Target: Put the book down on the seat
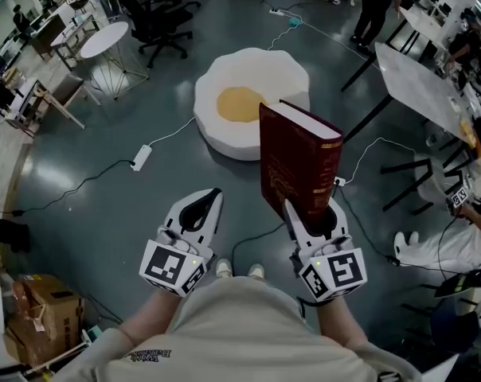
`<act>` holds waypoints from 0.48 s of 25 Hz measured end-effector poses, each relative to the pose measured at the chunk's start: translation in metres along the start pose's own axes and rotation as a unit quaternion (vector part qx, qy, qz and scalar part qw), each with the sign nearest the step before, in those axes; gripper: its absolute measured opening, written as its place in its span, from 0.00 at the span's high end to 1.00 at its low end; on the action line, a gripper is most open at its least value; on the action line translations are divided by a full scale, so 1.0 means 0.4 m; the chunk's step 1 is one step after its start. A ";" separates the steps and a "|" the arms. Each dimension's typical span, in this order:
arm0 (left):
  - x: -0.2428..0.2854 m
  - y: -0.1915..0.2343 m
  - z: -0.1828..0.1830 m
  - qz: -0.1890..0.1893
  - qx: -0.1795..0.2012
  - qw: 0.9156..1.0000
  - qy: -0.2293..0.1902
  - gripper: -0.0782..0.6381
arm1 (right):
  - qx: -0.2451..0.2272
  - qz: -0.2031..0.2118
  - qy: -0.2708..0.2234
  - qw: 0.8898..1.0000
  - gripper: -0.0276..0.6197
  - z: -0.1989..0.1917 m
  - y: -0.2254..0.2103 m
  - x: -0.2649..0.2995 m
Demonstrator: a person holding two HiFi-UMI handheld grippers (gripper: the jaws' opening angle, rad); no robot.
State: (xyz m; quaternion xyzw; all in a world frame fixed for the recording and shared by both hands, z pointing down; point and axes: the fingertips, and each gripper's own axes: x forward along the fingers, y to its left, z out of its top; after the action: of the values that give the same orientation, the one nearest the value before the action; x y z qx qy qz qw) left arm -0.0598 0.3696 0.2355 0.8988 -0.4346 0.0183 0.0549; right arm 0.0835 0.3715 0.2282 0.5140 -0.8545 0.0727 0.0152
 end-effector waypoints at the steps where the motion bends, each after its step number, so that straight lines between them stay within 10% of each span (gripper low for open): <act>1: 0.004 -0.004 0.001 -0.001 0.000 1.000 -0.001 0.88 | 0.001 -0.001 0.000 1.000 0.64 0.001 -0.009 -0.002; 12: 0.024 -0.075 -0.014 -0.002 0.006 1.000 0.008 0.88 | -0.027 -0.002 -0.004 1.000 0.64 0.004 -0.068 -0.052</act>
State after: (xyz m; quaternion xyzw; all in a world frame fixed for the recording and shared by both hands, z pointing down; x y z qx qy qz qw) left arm -0.0303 0.3812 0.2392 0.8997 -0.4324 0.0281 0.0531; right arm 0.1172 0.3769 0.2276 0.5156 -0.8551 0.0476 0.0262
